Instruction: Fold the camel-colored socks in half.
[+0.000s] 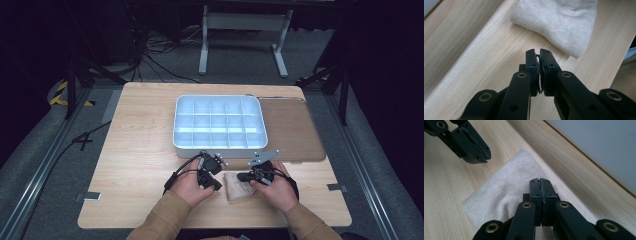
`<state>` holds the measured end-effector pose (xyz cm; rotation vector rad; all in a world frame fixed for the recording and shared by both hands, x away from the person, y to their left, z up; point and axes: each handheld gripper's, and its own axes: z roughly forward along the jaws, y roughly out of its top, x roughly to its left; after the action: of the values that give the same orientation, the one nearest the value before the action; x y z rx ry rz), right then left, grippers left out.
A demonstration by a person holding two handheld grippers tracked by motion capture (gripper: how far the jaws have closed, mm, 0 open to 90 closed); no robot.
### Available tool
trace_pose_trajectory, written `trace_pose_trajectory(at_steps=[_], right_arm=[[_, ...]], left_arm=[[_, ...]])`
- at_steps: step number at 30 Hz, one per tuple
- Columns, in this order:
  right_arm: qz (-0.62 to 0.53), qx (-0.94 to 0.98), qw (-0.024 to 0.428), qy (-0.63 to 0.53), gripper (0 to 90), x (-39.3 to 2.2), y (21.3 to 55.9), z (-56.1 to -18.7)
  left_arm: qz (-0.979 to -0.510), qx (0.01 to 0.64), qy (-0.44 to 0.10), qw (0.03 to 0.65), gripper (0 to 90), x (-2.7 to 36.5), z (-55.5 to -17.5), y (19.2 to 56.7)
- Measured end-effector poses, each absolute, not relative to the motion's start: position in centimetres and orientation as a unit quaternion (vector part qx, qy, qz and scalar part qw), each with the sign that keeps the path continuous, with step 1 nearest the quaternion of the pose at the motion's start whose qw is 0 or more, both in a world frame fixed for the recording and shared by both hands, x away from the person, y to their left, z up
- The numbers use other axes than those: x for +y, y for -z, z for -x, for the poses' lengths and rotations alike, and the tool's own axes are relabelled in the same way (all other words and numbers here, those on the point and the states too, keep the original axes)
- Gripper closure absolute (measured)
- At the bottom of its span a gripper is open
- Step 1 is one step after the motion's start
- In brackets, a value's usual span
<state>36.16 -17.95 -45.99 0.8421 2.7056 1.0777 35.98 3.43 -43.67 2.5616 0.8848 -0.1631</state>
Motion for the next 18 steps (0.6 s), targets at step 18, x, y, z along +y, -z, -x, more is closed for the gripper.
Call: trace_pose_trajectory(at_steps=[18], right_arm=[[-0.263, 0.901, 0.04, -0.343, 90.0, -18.0, 45.9, -34.6]], left_arm=[[-0.926, 0.313, 0.061, 0.202, 85.3, 2.3, -36.8, 44.9]])
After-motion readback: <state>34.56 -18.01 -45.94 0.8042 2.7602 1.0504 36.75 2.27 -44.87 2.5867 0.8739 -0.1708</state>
